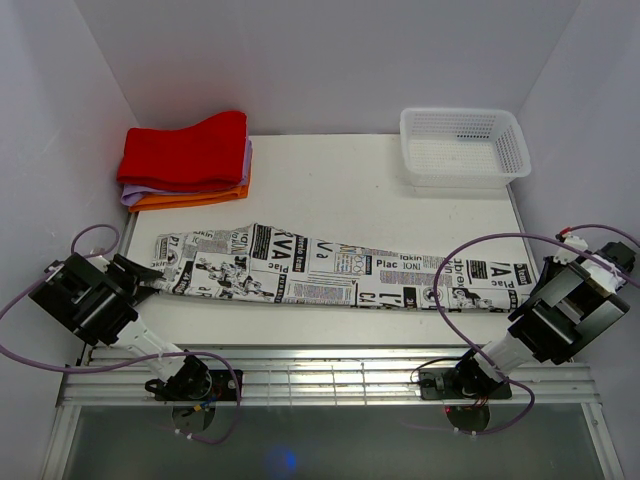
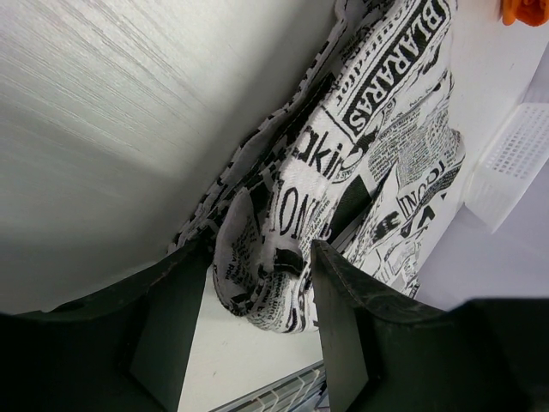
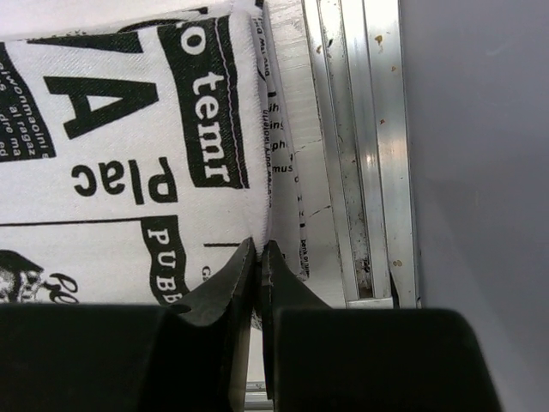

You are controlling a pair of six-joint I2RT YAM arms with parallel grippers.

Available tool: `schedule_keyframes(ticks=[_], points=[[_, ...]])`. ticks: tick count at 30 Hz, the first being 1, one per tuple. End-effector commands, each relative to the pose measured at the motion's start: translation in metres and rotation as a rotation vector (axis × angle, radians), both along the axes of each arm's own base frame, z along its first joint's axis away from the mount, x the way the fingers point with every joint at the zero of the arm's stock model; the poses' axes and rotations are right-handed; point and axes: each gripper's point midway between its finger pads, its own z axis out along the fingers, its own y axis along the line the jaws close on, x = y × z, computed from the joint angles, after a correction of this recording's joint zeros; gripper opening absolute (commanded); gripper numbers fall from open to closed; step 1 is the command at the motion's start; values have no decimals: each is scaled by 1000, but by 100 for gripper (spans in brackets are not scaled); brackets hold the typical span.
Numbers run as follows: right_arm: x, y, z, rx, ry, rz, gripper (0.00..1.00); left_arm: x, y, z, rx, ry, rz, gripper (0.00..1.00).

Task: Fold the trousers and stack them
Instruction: Fold the trousers

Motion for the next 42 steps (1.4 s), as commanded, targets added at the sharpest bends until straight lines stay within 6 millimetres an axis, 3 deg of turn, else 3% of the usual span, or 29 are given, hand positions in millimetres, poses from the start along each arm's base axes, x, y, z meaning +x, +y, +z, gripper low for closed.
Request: schedule_keyframes(ticks=[1, 11, 14, 15, 20, 22, 29, 34, 35, 36, 38, 42], points=[[2, -26, 0, -117, 1, -12, 8, -12, 31, -24, 168, 100, 1, 64], [-5, -25, -20, -108, 37, -23, 8, -12, 31, -23, 172, 98, -3, 64], [-7, -19, -25, -78, 55, -18, 23, -9, 30, -19, 166, 77, -18, 64], [-7, -20, -25, -81, 57, -19, 37, -9, 29, -16, 163, 69, -25, 64], [-3, -24, -10, -111, 26, -30, 58, -8, 23, -6, 174, 19, -72, 64], [-2, -22, -10, -91, 24, -30, 61, -8, 21, -2, 183, 3, -78, 64], [-1, 0, -28, 78, 55, -11, 44, -10, 16, 2, 180, -12, -91, 64], [-11, 16, -45, 160, 108, -12, 42, -7, 15, 6, 176, -29, -94, 64], [-11, 18, -47, 174, 113, -11, 37, -8, 14, 8, 177, -32, -96, 64], [-12, 20, -48, 187, 118, -10, 22, -7, 14, 9, 179, -38, -100, 64], [-9, 27, -43, 225, 105, 4, 10, -6, 12, 13, 186, -62, -118, 65], [5, 30, -8, 247, 17, 45, 8, 0, 8, 32, 223, -154, -166, 65]])
